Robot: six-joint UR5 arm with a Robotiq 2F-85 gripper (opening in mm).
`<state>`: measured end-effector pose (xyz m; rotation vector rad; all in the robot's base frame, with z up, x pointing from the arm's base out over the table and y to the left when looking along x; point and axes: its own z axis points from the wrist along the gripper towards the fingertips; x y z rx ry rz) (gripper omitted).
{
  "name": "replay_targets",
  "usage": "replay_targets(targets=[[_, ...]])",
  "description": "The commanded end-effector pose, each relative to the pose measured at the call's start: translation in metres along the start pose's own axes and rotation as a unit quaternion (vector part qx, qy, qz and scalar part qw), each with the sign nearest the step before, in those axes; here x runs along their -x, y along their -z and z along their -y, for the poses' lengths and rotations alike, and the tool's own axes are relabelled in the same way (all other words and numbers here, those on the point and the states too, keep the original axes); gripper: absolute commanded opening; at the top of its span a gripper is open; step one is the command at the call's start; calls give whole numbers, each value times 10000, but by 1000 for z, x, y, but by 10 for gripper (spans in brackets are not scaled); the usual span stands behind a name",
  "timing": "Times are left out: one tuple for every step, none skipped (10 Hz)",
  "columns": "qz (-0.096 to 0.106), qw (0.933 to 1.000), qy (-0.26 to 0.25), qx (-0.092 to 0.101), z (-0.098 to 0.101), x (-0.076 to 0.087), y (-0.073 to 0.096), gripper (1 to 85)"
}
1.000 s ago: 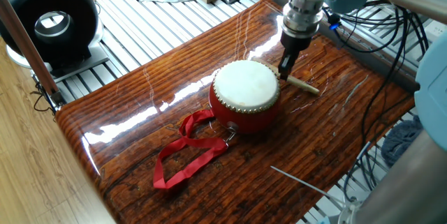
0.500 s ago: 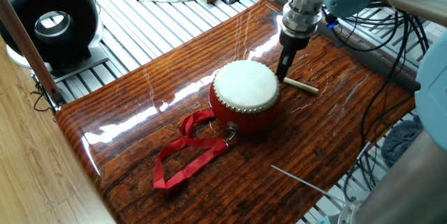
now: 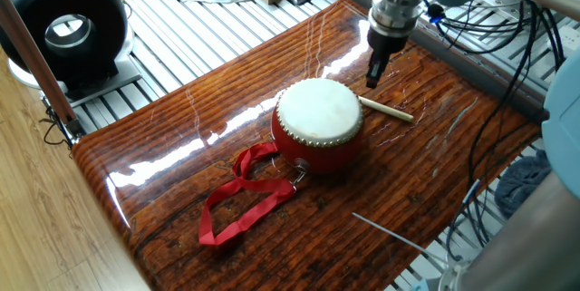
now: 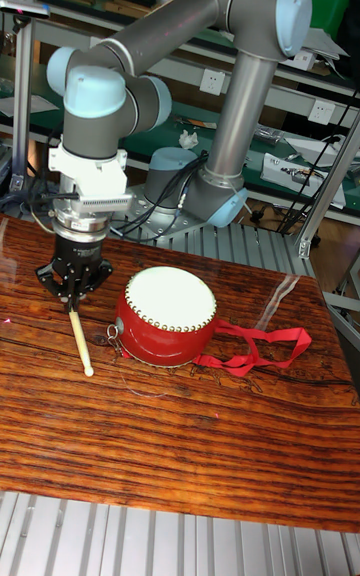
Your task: Play the drum
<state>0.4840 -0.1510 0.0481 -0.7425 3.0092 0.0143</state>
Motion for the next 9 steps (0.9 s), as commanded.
replay_targets(targets=[[-16, 10000, -29, -31, 3, 9, 18, 10], [-77, 10000, -60, 1, 1, 12, 25, 10], [-125, 9999, -61, 43, 1, 15, 33, 10], [-172, 9998, -85, 84, 0, 17, 38, 10], [-196, 9997, -85, 71, 1, 19, 41, 10], [-200, 9997, -77, 64, 1, 21, 41, 10], [-189, 9998, -54, 85, 0, 24, 40, 10], [-189, 9998, -47, 85, 1, 25, 39, 10], [-193, 9998, -39, 61, 2, 25, 39, 10]])
